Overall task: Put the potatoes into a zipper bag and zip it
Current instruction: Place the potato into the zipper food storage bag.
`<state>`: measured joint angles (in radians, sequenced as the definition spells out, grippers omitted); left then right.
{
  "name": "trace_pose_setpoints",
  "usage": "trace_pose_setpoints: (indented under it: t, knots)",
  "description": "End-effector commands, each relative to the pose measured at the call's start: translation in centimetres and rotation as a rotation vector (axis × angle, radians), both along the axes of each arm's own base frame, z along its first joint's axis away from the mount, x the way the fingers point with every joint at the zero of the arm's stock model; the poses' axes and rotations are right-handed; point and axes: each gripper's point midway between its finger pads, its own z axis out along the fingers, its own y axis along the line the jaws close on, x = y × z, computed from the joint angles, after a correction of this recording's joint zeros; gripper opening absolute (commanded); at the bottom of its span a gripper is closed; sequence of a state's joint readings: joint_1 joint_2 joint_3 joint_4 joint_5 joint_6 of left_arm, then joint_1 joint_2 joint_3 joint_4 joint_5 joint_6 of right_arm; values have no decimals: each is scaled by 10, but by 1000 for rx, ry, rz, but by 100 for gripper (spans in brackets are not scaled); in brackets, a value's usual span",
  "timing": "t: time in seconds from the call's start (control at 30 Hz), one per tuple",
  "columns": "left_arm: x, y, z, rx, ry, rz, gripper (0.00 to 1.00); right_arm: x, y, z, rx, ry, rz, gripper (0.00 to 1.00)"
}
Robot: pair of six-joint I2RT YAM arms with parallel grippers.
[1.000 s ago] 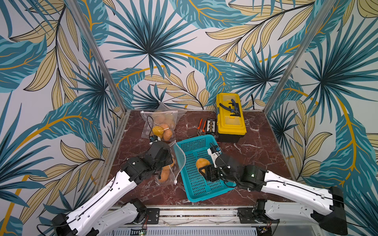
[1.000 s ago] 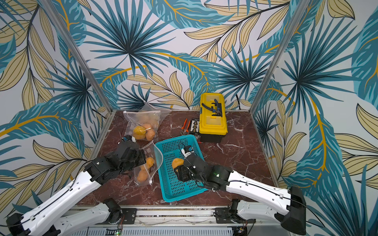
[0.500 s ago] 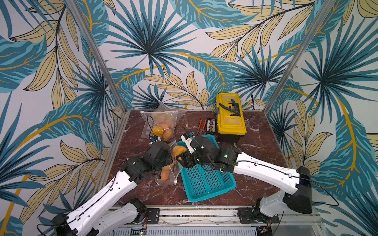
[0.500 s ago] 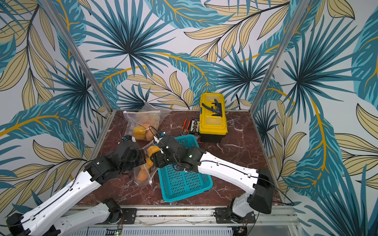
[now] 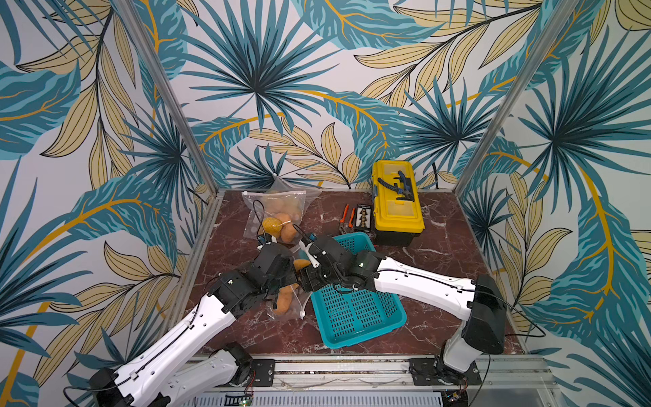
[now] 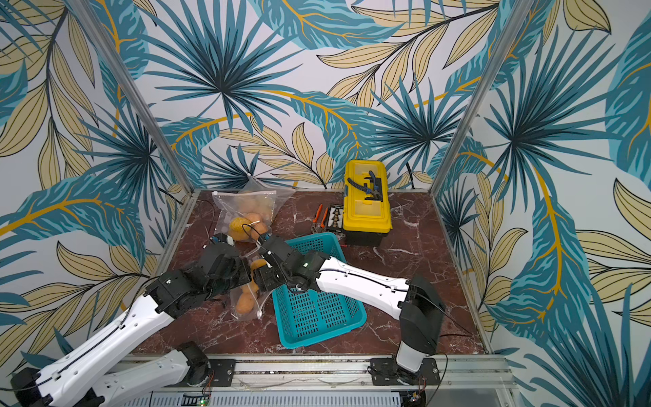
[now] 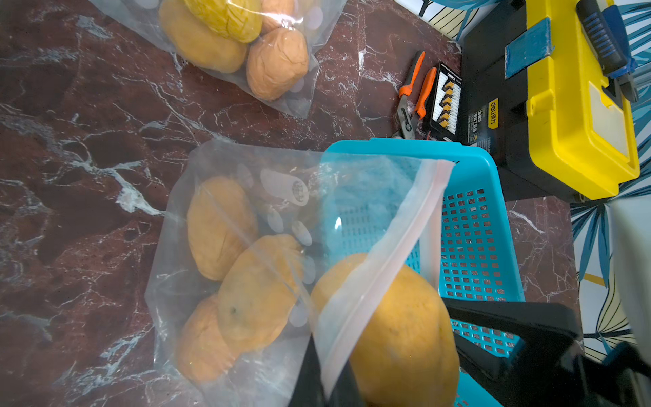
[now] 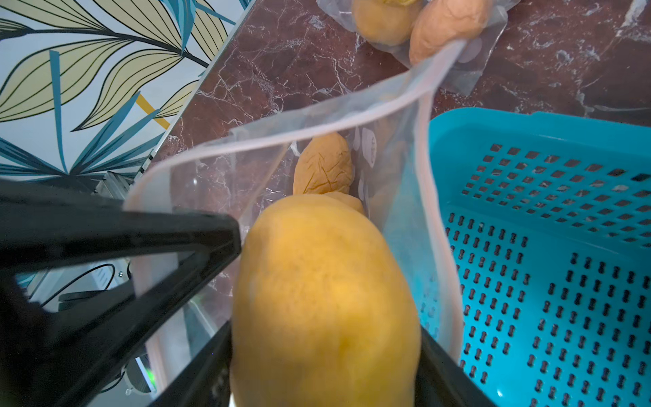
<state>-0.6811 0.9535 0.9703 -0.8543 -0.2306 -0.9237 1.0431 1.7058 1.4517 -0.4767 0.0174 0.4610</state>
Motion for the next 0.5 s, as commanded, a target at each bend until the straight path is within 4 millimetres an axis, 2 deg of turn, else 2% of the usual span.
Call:
trace_pose_setpoints:
  t: [0.0,0.13,0.47]
  knots:
    - [2,-2,7,-11,-29,-9,0,2,5,14,28,-18,13,83]
    - [1,-2,8,-12,-29,-10,0,3,-4,22,22,-43,-4,89]
    - [1,-2,7,-11,-28,-10,0,6,-46,48,8,-146,-103,91]
